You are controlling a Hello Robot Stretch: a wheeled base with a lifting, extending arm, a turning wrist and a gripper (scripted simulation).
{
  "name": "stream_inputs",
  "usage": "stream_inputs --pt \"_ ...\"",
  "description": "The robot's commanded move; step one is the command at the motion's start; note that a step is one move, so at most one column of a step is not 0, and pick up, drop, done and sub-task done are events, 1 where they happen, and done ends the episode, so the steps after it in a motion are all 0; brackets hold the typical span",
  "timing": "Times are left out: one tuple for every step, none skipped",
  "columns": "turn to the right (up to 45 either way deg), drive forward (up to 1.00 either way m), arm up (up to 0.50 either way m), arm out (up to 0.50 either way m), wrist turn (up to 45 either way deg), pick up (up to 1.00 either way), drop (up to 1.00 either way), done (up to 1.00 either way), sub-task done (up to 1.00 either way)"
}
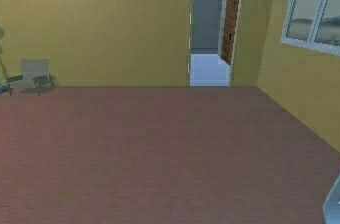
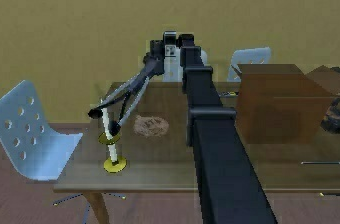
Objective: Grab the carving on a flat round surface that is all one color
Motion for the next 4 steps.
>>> stream_inputs --pt "0.0 0.0 0.0 0.0 45.0 0.0 0.0 0.0 0.0" --pt "0.0 0.0 0.0 0.0 45.0 0.0 0.0 0.0 0.0" --pt "0.0 0.0 0.0 0.0 30.0 0.0 0.0 0.0 0.0" --pt "0.0 0.0 -0.3 0.0 0.0 0.0 0.0 0.0 0.0"
